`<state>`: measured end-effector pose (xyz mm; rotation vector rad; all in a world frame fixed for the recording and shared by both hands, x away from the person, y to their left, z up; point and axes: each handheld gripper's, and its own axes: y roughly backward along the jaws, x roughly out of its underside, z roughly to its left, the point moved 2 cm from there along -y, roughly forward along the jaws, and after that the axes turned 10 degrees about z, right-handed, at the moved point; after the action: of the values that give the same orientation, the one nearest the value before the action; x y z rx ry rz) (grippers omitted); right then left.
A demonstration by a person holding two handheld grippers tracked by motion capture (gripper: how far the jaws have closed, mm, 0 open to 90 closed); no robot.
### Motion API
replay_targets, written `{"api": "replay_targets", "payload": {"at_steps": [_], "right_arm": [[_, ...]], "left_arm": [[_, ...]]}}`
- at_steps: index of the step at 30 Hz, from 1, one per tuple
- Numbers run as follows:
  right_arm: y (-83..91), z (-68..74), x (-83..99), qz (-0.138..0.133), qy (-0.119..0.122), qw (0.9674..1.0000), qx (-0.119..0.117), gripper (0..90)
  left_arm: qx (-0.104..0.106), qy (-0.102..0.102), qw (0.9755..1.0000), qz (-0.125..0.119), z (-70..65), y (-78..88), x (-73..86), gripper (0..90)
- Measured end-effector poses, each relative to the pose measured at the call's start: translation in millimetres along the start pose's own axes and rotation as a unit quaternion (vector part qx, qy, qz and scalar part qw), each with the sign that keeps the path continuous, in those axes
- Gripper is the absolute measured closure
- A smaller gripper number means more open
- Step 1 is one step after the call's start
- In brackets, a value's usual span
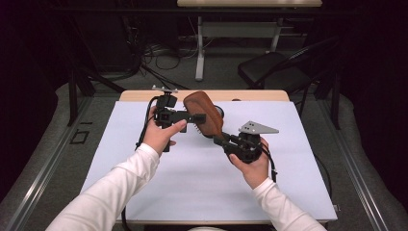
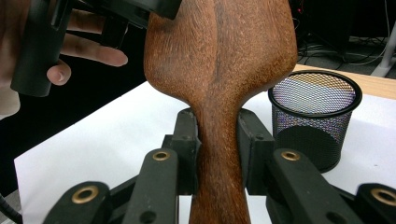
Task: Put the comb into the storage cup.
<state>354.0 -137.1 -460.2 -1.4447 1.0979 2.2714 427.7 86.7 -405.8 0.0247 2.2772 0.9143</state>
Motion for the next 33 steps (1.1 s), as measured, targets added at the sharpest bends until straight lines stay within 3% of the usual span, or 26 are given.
{"api": "replay_targets", "payload": {"at_steps": [18,33], "right_arm": [[-4.6,4.6,-2.9,-0.011,-0.005,0.9999,-0.011,71.6],[-6.6,8.7,-5.4,-0.013,0.0,0.9998,-0.013,71.6]], "left_arm": [[0.024,0.006,0.9997,-0.007,-6.0,-9.4,-6.8,15.1],[0.04,0.014,0.9991,-0.008,-2.6,-10.5,-10.6,16.2]]}}
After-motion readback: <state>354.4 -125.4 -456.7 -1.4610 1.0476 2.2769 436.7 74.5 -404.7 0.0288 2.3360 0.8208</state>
